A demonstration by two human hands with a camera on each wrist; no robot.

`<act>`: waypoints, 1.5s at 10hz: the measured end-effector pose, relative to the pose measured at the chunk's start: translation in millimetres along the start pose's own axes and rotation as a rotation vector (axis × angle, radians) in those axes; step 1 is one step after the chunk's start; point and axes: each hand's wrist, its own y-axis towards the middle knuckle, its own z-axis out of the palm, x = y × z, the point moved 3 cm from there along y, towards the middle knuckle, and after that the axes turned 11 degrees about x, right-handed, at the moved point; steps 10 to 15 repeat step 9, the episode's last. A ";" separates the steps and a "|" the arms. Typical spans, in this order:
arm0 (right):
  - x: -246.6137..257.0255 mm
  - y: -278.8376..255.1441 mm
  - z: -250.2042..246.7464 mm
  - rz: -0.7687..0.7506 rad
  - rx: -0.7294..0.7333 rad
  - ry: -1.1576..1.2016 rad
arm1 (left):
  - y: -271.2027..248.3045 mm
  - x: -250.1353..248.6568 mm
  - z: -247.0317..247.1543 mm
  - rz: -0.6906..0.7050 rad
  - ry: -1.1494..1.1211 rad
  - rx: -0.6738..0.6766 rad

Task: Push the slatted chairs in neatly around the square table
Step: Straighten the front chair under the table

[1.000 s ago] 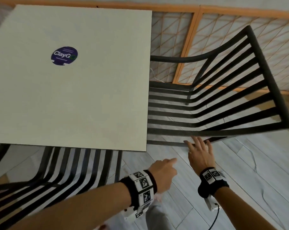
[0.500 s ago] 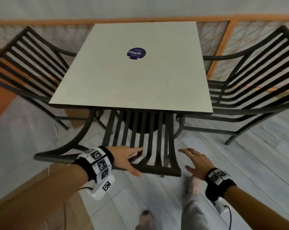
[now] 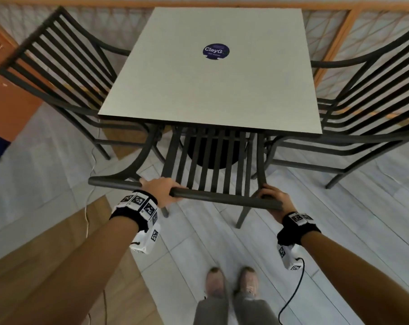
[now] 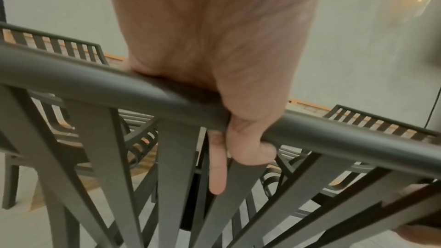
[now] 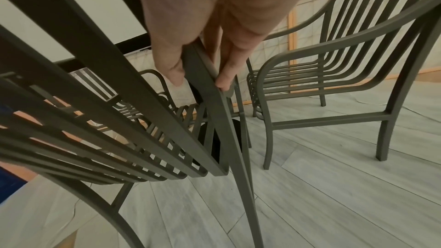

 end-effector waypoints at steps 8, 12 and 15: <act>42.2 -65.2 -28.0 0.040 0.035 -0.014 | -25.3 -15.0 21.5 -0.011 -0.006 -0.151; 57.6 -84.6 -31.3 0.043 -0.054 0.059 | -33.8 -20.4 36.6 -0.027 0.009 -0.330; 57.6 -84.6 -31.3 0.043 -0.054 0.059 | -33.8 -20.4 36.6 -0.027 0.009 -0.330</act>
